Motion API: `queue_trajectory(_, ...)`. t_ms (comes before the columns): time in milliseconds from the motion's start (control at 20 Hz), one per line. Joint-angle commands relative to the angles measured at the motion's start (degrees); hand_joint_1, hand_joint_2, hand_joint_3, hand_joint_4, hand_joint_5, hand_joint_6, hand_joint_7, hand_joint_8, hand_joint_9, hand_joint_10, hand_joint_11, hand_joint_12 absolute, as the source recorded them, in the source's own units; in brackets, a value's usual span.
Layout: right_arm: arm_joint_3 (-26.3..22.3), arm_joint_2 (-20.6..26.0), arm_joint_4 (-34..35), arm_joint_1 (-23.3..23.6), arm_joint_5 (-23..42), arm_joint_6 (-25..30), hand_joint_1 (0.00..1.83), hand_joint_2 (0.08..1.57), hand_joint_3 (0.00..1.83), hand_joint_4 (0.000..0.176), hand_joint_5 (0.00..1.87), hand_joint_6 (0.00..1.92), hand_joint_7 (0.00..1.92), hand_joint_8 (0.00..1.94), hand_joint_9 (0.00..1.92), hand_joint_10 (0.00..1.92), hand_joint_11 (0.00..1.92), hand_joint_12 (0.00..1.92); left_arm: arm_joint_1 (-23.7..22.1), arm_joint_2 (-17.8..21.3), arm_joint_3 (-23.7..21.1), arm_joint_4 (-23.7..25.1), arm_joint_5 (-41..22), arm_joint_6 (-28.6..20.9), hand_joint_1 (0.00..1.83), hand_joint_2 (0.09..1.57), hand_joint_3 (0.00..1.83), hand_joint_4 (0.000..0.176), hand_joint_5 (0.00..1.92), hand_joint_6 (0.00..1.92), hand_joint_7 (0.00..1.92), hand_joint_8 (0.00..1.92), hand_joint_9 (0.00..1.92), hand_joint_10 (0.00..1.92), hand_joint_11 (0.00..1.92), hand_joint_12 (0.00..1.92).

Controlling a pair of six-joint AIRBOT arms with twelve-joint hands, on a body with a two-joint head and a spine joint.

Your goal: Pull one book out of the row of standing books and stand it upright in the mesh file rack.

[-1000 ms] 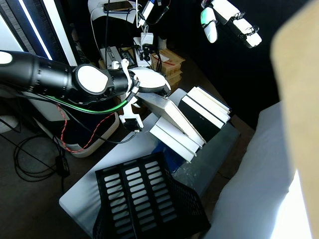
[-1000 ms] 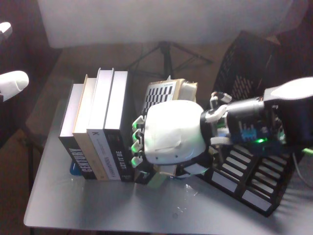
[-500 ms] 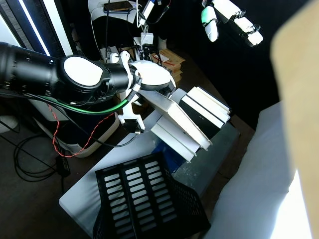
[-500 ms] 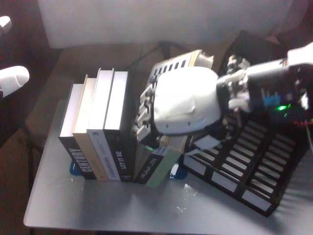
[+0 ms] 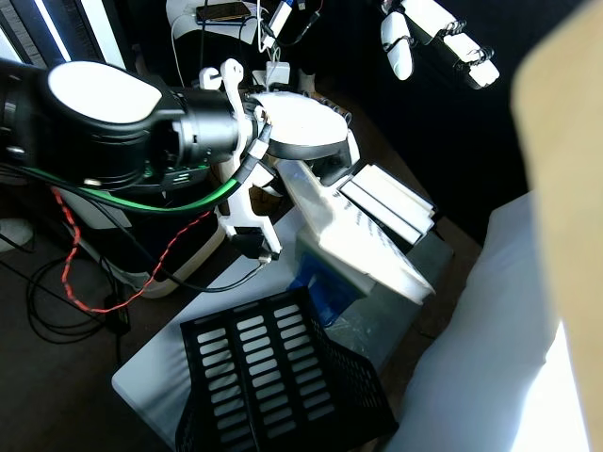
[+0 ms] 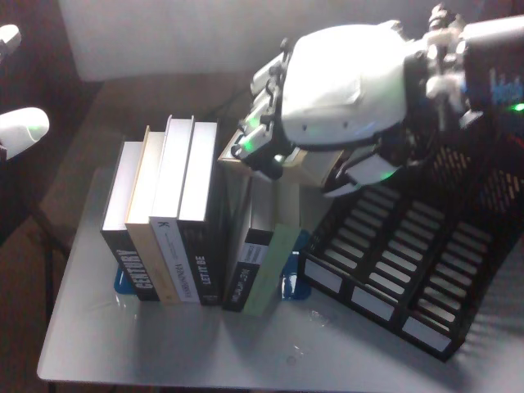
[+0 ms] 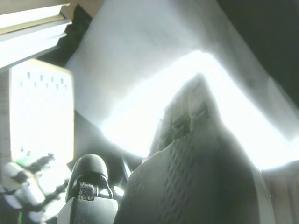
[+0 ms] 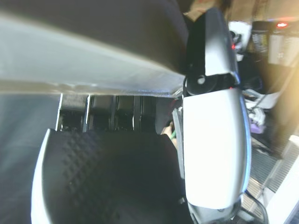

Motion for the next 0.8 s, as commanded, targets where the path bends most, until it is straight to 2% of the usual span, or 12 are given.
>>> queue_trajectory(0,0.5,1.4,0.6,1.4,0.1,2.4,1.35,1.2,0.0,0.0,0.73,1.35,0.85,1.19,0.76,1.49,0.47,1.92,-0.7,0.2,0.3,-0.6,-6.3,0.1,0.0,1.26,0.0,0.029,0.0,0.0,0.0,0.0,0.0,0.0,0.0,0.0)
queue_trajectory(150,0.7,2.6,-1.8,3.5,0.8,5.5,1.34,1.23,0.01,0.0,0.67,1.41,0.81,1.3,0.73,1.52,0.42,1.92,-1.2,0.3,0.3,-0.3,-6.0,0.2,0.0,1.24,0.0,0.024,0.0,0.0,0.0,0.0,0.0,0.0,0.0,0.0)
queue_trajectory(200,0.6,3.0,-2.1,4.1,1.0,5.9,1.34,1.23,0.0,0.0,0.67,1.39,0.81,1.3,0.72,1.53,0.4,1.92,-1.3,0.3,0.3,-0.3,-6.0,0.2,0.0,1.24,0.0,0.016,0.0,0.0,0.0,0.0,0.0,0.0,0.0,0.0)
queue_trajectory(250,0.4,3.6,-2.5,5.2,1.0,6.2,1.34,1.23,0.0,0.0,0.67,1.38,0.8,1.33,0.7,1.55,0.38,1.92,-1.5,0.3,0.3,-0.2,-5.9,0.3,0.0,1.23,0.0,0.028,0.0,0.0,0.0,0.0,0.0,0.0,0.0,0.0)
queue_trajectory(350,0.1,4.9,-3.4,7.5,1.0,7.0,1.33,1.24,0.01,0.0,0.62,1.43,0.78,1.37,0.7,1.57,0.47,1.92,-1.8,0.3,0.3,0.1,-5.7,0.3,0.0,1.22,0.0,0.04,0.0,0.0,0.0,0.0,0.0,0.0,0.0,0.0)
queue_trajectory(400,-0.1,5.4,-3.8,8.4,1.0,7.1,1.34,1.23,0.0,0.0,0.65,1.39,0.82,1.3,0.76,1.51,0.49,1.92,-1.8,0.3,0.3,0.1,-5.6,0.3,0.0,1.21,0.0,0.055,0.0,0.0,0.0,0.0,0.0,0.0,0.0,0.0)
queue_trajectory(450,-0.5,6.4,-4.3,9.8,0.7,7.1,1.34,1.23,0.0,0.0,0.7,1.28,0.79,1.36,0.7,1.64,0.48,1.92,-1.8,0.2,0.3,0.1,-5.6,0.3,0.0,1.21,0.0,0.059,0.0,0.0,0.0,0.0,0.0,0.0,0.0,0.0)
queue_trajectory(500,-0.9,7.1,-4.8,10.7,0.3,7.1,1.21,1.23,0.0,0.0,0.75,1.26,0.81,1.42,0.74,1.7,0.51,1.92,-1.8,0.2,0.3,0.1,-5.6,0.3,0.0,1.21,0.0,0.061,0.0,0.0,0.0,0.0,0.0,0.0,0.0,0.0)
queue_trajectory(550,-1.3,7.8,-5.3,11.7,-0.2,7.1,1.31,1.23,0.02,0.0,0.7,1.3,0.76,1.4,0.7,1.66,0.45,1.92,-1.9,0.2,0.3,0.1,-5.6,0.3,0.0,1.22,0.0,0.06,0.0,0.0,0.0,0.0,0.0,0.0,0.0,0.0)
queue_trajectory(650,-2.3,9.8,-6.2,14.2,-1.2,7.0,1.33,1.26,0.01,0.0,0.69,1.25,0.73,1.53,0.62,1.7,0.36,1.92,-1.9,0.2,0.3,0.1,-5.5,0.3,0.0,1.24,0.0,0.065,0.0,0.0,0.0,0.0,0.0,0.0,0.0,0.0)
queue_trajectory(700,-2.4,10.2,-6.4,14.7,-1.4,7.0,1.33,1.26,0.01,0.0,0.69,1.25,0.73,1.53,0.62,1.7,0.36,1.92,-1.9,0.2,0.3,0.1,-5.5,0.3,0.0,1.24,0.0,0.065,0.0,0.0,0.0,0.0,0.0,0.0,0.0,0.0)
queue_trajectory(750,-2.7,10.8,-6.9,15.5,-1.6,7.0,1.34,1.24,0.0,0.0,0.68,1.33,0.81,1.39,0.66,1.61,0.24,1.92,-1.9,0.2,0.2,0.1,-5.4,0.3,0.0,1.24,0.0,0.064,0.0,0.0,0.0,0.0,0.0,0.0,0.0,0.0)
